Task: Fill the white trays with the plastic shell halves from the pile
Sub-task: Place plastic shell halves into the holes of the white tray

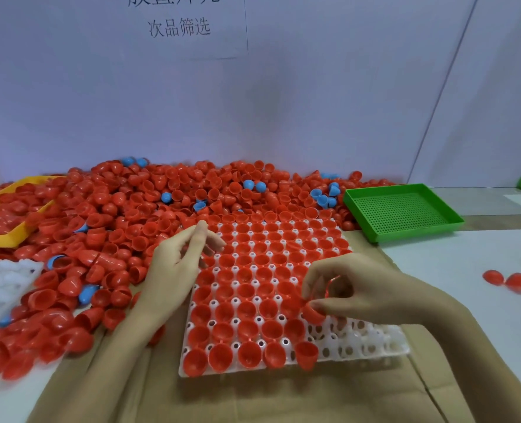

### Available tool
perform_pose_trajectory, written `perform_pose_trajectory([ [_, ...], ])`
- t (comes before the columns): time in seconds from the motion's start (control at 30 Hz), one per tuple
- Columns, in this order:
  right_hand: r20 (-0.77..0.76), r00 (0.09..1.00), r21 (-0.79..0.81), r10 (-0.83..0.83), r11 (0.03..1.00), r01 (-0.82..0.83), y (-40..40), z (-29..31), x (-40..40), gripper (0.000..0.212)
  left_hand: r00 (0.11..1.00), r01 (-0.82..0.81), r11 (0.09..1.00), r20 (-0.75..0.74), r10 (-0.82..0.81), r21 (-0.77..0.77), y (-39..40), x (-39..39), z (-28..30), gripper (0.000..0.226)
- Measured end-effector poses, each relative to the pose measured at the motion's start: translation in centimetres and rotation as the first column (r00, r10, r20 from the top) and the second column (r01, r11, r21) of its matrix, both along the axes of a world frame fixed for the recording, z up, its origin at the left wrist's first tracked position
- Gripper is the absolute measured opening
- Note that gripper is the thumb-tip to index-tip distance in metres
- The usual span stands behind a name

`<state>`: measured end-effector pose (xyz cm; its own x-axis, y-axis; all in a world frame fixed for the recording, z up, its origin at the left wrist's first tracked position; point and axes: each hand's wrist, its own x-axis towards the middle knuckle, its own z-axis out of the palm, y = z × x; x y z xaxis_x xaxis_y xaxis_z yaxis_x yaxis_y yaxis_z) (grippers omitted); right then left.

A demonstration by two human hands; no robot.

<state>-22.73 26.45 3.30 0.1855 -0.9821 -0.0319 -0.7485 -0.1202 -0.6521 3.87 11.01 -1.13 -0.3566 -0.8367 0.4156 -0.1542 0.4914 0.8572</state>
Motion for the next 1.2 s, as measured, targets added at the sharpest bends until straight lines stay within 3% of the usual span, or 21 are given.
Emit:
perform_pose_trajectory([
  [0.37,-0.220,0.975,0.029,-0.002,1.000,0.008,2.5,-0.6,-0.1,0.016,1.000,-0.003,0.999,0.031,0.005,-0.047,0.2,0.1,-0.1,0.047],
  [0.73,-0.254,0.967,0.026,0.027,0.999,-0.021,2.7,-0.7,-0.2,0.012,0.996,-0.065,0.996,0.059,0.068,-0.053,-0.5,0.6,-0.1,0.045],
  [0.9,-0.207,0.977,0.020,0.044,0.999,-0.041,1.9,-0.7,-0.3,0.008,0.994,-0.074,0.995,0.073,0.078,-0.061,-0.8,0.6,-0.3,0.044],
  [1.07,-0.045,0.996,0.038,0.076,0.997,-0.074,-0.8,-0.7,-0.3,0.014,0.985,-0.118,0.983,0.110,0.133,-0.139,-1.5,0.7,-0.7,0.036],
  [1.2,0.116,0.991,-0.010,0.060,0.998,-0.059,-4.9,-0.1,-0.3,0.019,0.909,-0.164,0.935,0.320,0.267,-0.315,-2.9,1.6,-1.6,0.017],
])
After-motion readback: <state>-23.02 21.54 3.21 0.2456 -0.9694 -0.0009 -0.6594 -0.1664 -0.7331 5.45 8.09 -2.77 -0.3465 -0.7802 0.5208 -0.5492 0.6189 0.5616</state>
